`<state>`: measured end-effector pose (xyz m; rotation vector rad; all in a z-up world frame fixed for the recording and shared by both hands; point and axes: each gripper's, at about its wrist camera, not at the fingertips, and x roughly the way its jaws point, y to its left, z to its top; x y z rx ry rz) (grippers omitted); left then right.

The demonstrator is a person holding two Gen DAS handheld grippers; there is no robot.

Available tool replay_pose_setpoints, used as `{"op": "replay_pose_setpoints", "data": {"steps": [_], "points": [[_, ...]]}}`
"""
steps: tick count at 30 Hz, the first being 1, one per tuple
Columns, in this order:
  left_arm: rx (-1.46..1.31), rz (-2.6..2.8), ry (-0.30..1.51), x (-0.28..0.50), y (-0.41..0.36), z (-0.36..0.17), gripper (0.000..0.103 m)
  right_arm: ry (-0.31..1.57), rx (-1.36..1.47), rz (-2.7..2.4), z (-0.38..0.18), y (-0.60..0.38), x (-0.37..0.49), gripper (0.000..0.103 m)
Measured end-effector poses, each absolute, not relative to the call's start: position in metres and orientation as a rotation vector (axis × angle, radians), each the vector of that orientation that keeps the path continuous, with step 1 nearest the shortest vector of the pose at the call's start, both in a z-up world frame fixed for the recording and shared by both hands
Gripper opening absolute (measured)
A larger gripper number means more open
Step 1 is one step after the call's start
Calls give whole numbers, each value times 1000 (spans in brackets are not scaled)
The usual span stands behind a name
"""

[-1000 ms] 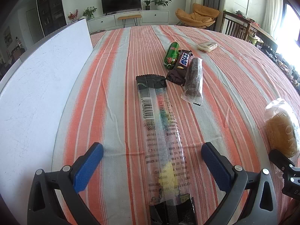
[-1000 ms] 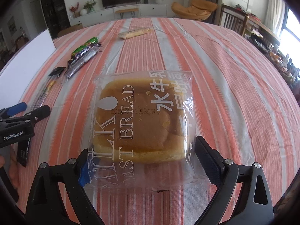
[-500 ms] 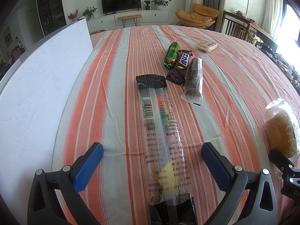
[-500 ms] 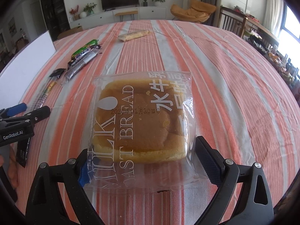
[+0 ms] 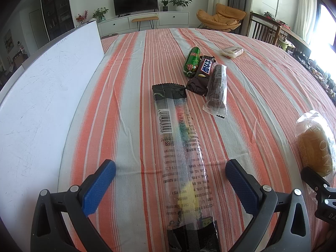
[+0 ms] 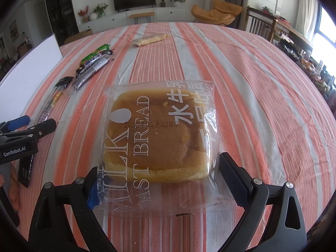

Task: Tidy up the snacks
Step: 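Lift the bread packet with right gripper while left holds stick packet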

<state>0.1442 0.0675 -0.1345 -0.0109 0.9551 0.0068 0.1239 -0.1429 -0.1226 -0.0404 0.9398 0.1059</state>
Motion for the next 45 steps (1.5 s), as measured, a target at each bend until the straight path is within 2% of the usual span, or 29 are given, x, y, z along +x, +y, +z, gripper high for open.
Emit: {"op": "replay_pose_setpoints", "data": {"steps": [39,45], "points": [[-11,7,957,145,68,-135,103,939,-28,90,-123,-145,125,99],[13,-34,1090,153,64,-132,103,954,-37,97,-122,-145,126,99]]}}
